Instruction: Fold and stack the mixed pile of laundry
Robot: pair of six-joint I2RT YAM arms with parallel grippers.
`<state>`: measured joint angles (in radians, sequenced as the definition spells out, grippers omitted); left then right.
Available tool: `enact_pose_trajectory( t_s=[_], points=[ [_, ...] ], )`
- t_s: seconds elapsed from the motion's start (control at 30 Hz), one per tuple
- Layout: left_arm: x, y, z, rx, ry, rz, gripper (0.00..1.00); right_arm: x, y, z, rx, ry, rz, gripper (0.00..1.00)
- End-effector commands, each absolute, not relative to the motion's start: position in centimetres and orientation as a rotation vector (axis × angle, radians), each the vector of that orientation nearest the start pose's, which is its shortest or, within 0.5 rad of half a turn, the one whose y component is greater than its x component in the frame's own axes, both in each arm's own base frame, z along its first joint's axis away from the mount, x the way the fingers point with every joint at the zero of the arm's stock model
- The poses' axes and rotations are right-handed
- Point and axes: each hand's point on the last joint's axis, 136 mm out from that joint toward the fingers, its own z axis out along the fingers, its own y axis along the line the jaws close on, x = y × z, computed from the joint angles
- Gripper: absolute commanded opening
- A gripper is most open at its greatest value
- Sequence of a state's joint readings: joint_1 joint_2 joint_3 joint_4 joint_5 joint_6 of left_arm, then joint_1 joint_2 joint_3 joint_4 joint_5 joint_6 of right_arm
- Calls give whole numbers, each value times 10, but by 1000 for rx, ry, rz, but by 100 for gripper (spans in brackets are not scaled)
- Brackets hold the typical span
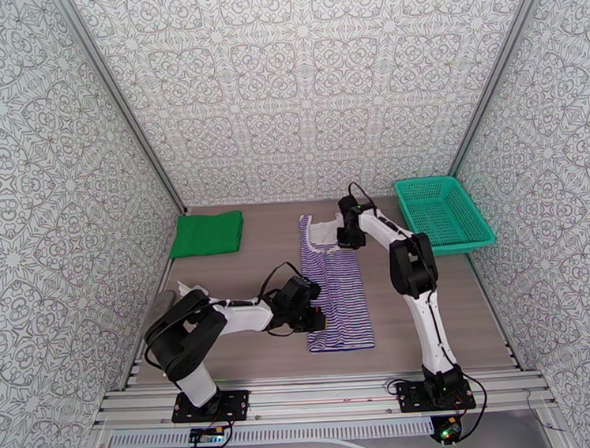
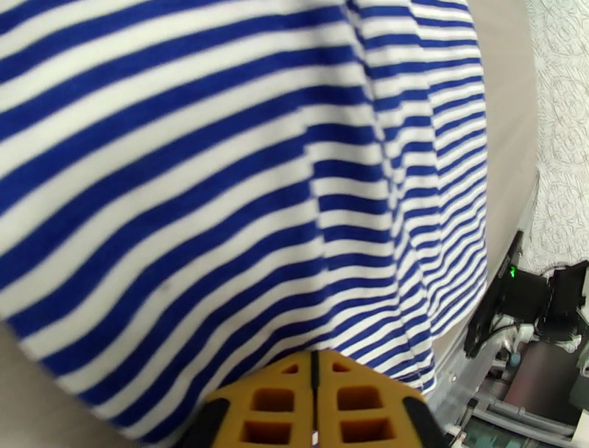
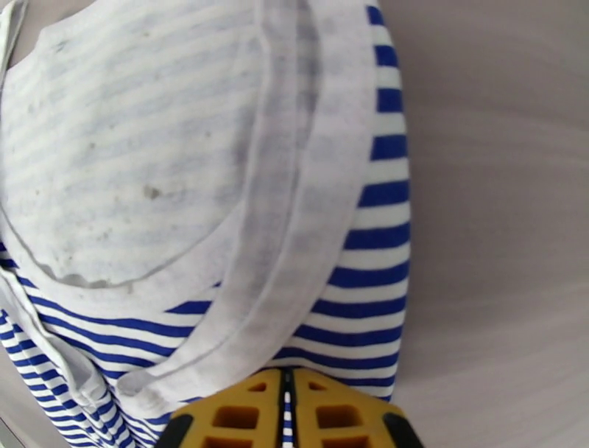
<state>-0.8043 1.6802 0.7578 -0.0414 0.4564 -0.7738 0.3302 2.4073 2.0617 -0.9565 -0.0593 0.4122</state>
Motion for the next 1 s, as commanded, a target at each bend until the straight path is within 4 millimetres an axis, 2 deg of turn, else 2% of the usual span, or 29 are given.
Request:
enact_pose_trajectory(
  t_s=[0.0,0.07,0.13,0.2,0.33,0.4,0.57,0.77,0.87,0.97],
  points=[
    [215,-317,70,234,2750,-999,24,495,183,85,60,2825,304,21],
    [210,-307,81,223,2748,-952,27,483,180,121,54,2756,340,29],
    [203,-297,84,202,2769,-927,32,458,174,141,68,2712,379,37],
    [191,-288,79,191,2803,-913,34,429,169,146,92,2701,432,41],
    [167,-279,67,176,2865,-893,40,353,156,128,171,2744,547,45],
    [157,-281,62,166,2893,-919,44,312,152,108,209,2807,620,46],
    [135,-281,45,109,2951,-920,47,236,148,70,299,2928,757,47],
    [128,-285,36,77,2960,-948,51,185,144,47,375,3004,785,48],
    [128,-280,30,49,2970,-903,52,168,146,37,365,3047,764,49],
    [128,-279,27,35,2969,-893,56,158,145,30,367,3074,747,49]
  ],
)
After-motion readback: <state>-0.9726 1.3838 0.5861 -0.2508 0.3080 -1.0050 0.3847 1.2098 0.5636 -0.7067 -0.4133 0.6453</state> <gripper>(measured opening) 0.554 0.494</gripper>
